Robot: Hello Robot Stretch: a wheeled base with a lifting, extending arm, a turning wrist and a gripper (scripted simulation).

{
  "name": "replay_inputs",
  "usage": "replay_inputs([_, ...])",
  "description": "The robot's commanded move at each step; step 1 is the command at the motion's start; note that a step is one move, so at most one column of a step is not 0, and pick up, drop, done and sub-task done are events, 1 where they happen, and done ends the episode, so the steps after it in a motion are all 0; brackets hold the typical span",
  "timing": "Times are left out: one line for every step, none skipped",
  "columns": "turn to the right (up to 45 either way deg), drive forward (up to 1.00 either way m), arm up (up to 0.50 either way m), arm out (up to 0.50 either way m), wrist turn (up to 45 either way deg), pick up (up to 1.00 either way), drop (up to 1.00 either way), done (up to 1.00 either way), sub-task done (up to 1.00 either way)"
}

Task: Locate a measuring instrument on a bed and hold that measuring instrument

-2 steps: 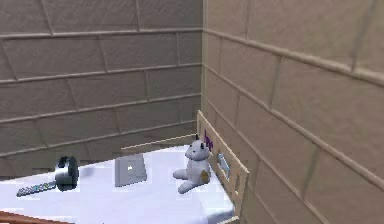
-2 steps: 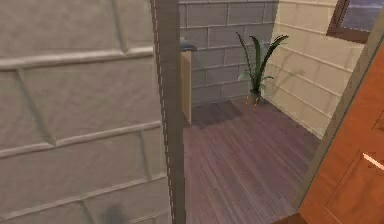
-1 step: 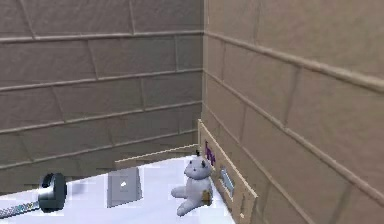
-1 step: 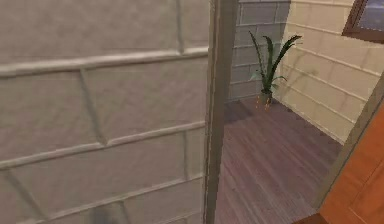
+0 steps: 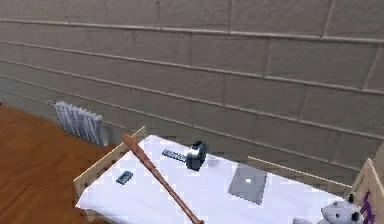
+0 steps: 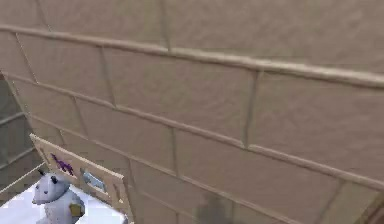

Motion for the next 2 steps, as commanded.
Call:
replay_inputs([-45.0,0.00,0.00,0.00,0.0,0.00,0.00,0.00,0.00])
replay_inputs([-39.0,0.00,0.00,0.00,0.0,0.00,0.00,0.00,0.00])
